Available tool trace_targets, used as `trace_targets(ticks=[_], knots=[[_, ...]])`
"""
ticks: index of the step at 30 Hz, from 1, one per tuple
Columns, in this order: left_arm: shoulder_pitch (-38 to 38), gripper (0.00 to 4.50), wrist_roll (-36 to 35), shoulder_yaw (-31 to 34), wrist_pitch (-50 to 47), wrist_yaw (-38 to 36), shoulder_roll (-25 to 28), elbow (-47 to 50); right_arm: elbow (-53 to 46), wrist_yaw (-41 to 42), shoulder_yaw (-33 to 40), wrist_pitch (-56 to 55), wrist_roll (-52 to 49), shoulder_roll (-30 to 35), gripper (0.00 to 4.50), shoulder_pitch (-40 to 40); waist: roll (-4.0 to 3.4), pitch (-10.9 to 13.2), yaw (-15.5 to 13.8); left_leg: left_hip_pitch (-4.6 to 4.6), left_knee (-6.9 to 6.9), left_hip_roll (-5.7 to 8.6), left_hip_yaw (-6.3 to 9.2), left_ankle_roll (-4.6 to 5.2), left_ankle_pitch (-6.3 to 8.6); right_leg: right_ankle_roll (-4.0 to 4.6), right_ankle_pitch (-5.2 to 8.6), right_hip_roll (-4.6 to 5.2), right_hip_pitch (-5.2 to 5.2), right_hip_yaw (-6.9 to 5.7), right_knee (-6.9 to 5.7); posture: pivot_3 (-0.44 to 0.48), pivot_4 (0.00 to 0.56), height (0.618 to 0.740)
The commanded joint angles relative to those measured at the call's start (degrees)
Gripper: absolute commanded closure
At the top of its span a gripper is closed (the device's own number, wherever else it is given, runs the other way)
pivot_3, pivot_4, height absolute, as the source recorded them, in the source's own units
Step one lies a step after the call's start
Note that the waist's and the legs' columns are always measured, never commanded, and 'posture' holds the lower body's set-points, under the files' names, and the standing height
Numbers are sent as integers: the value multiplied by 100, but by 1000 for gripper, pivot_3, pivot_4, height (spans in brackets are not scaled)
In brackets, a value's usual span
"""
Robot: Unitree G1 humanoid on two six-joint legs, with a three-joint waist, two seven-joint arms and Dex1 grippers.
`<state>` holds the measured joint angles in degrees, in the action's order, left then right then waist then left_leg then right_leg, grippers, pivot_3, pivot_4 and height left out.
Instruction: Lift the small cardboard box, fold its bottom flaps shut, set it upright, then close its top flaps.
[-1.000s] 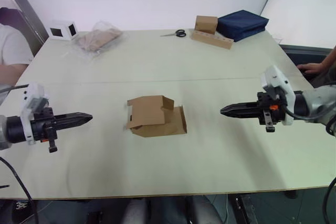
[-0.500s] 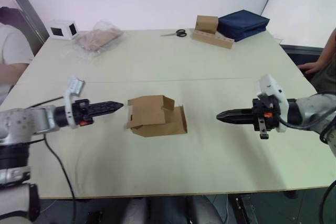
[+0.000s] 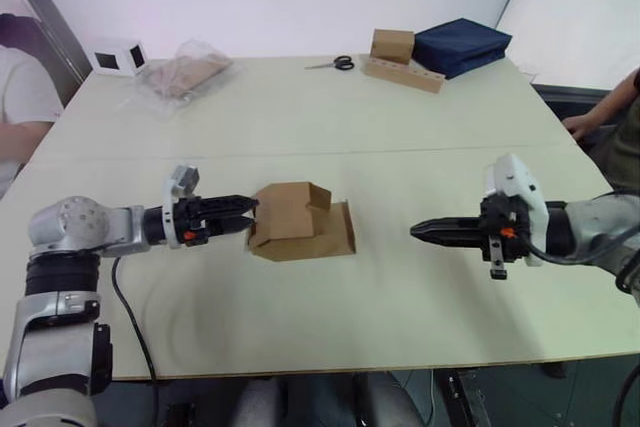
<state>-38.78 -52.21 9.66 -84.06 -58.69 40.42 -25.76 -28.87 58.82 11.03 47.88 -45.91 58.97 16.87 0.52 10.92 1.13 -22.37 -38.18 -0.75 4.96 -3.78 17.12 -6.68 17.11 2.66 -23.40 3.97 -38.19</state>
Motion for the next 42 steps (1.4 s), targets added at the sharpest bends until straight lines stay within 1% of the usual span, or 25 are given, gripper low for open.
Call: trace_targets(ticks=[1,4,7,12,17,26,32,33,35,36,37,39,41,42], knots=[[-83,58,99,-58,139,-199,89,41,-213,-88,271,41,-175,45,4500,14,0,0,0,0,0,0,0,0,0,0,0,0,0,0,0,0,150,740],[-13,58,224,-145,263,-332,142,29,-244,-137,267,77,-210,48,4500,32,0,0,0,0,0,0,-1,0,0,0,0,0,0,0,0,0,150,740],[-44,58,321,-133,388,-364,71,-105,-261,-171,266,111,-262,57,4500,63,0,0,0,0,0,0,0,0,0,0,0,0,0,0,0,0,150,740],[-163,58,392,-256,530,-405,-294,-177,-242,-179,202,153,-280,93,4500,147,0,0,-20,0,0,1,-1,0,0,0,0,1,1,0,0,0,150,740],[-344,58,675,-394,891,-524,-600,-621,-270,-183,230,238,-338,157,4500,200,1,0,-13,0,-2,1,0,0,0,0,0,-1,2,-1,0,0,150,740],[-822,58,1063,-649,1343,-945,-1000,-1332,-447,-304,456,443,-517,277,4500,87,2,-1,-15,-1,-2,2,-1,0,0,0,0,0,2,-1,0,0,150,740],[-1087,58,1244,-723,1429,-1229,-1177,-1630,-620,-480,660,593,-716,295,4500,-69,2,-1,-14,-1,-2,3,0,0,0,-1,0,0,2,0,0,0,150,740],[-1100,549,1274,-736,1431,-1266,-1181,-1640,-647,-509,686,610,-748,294,4500,-90,2,-1,-6,-1,-2,3,0,0,0,0,0,-1,2,-1,0,0,150,740],[-1131,1023,1321,-741,1425,-1322,-1192,-1677,-686,-563,712,626,-775,292,4500,-131,2,-1,8,-1,-2,3,0,0,0,0,0,-1,2,-1,0,0,150,740],[-1132,1537,1345,-759,1419,-1353,-1192,-1672,-702,-596,723,636,-792,282,4500,-150,2,-1,4,-1,-2,3,0,1,0,0,0,-1,2,0,0,0,150,740],[-1134,1841,1361,-767,1411,-1373,-1193,-1667,-711,-621,723,638,-799,272,4500,-159,2,-1,0,-1,-2,3,0,0,0,0,0,-1,1,-1,-1,0,150,740],[-1112,2713,1393,-799,1398,-1414,-1174,-1621,-726,-668,725,639,-826,255,4500,-176,2,-1,-2,-1,-2,3,0,0,0,-1,0,-1,2,-1,0,0,150,740],[-1103,3434,1430,-805,1386,-1449,-1152,-1601,-723,-693,710,617,-827,251,4500,-190,2,-1,-3,-1,-2,3,0,0,0,0,0,0,2,0,0,0,150,740],[-1097,3881,1442,-799,1376,-1466,-1138,-1594,-730,-707,702,608,-829,249,4500,-198,2,-1,-4,-1,-2,3,0,0,0,0,0,-1,2,0,0,0,150,740]])
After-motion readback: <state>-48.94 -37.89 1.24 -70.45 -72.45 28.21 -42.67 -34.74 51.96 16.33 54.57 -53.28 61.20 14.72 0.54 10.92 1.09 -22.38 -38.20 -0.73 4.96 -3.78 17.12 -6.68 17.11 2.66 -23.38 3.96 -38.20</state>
